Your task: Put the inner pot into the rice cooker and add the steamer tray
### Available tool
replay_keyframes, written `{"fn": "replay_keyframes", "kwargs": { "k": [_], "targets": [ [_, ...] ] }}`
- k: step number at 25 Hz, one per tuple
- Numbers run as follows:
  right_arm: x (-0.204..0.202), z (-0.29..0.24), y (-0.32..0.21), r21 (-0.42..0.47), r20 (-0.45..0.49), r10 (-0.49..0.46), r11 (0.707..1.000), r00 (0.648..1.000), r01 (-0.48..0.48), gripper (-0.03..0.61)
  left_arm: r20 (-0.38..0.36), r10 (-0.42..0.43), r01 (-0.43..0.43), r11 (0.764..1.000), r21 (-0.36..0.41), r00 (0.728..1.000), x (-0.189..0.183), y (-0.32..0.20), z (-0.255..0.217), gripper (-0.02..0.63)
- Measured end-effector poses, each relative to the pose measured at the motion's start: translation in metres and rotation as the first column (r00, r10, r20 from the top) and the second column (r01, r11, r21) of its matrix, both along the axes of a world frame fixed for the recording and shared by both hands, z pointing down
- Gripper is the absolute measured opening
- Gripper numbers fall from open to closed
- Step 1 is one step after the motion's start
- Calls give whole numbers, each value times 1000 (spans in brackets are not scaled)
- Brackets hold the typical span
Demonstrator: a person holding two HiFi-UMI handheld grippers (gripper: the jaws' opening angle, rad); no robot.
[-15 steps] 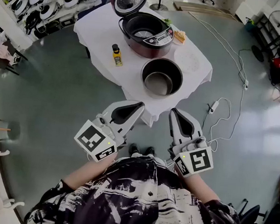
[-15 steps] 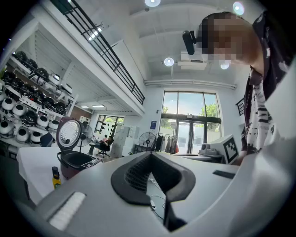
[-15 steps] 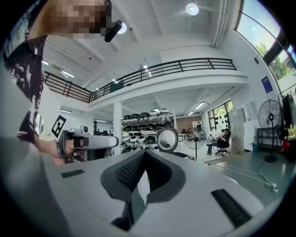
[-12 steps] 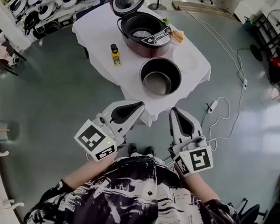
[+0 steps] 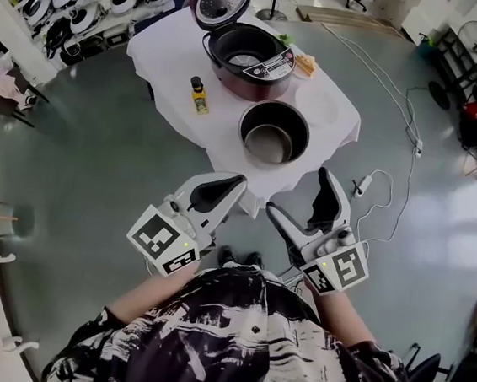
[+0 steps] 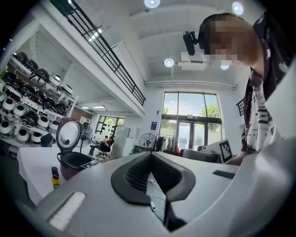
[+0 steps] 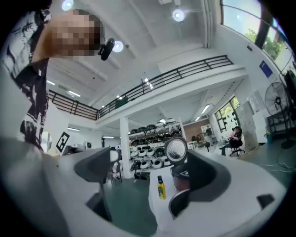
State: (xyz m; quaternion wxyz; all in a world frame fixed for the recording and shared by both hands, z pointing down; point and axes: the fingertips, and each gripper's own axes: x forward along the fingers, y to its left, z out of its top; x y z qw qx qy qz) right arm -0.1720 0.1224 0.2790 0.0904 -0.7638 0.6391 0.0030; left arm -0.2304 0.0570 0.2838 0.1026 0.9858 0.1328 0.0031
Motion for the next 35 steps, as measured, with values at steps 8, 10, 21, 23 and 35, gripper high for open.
{"fn": "replay_keyframes", "kwargs": {
  "k": [8, 10, 21, 23, 35],
  "targets": [
    [18, -8, 1, 2, -39, 17, 1000, 999, -17, 540, 4, -17, 17, 1000, -4, 1000, -1, -3, -1, 5],
    [18, -7, 0, -5, -47, 17, 1000, 999, -17, 540, 6, -16, 16, 1000, -7, 1000, -1, -4, 1, 5],
    [38, 2, 14, -45, -37, 39, 998, 999, -40, 540, 10, 33, -33, 999, -34, 999, 26, 8, 9, 5],
    [49, 3, 23, -44, -38, 44, 998, 998, -46, 540, 15, 46, -46, 999, -29, 999, 38, 17, 10, 5],
    [174, 11, 99, -56, -30, -31, 998, 999, 29, 540, 34, 10, -10, 1000, -5, 999, 171, 97, 10, 5]
  ]
}}
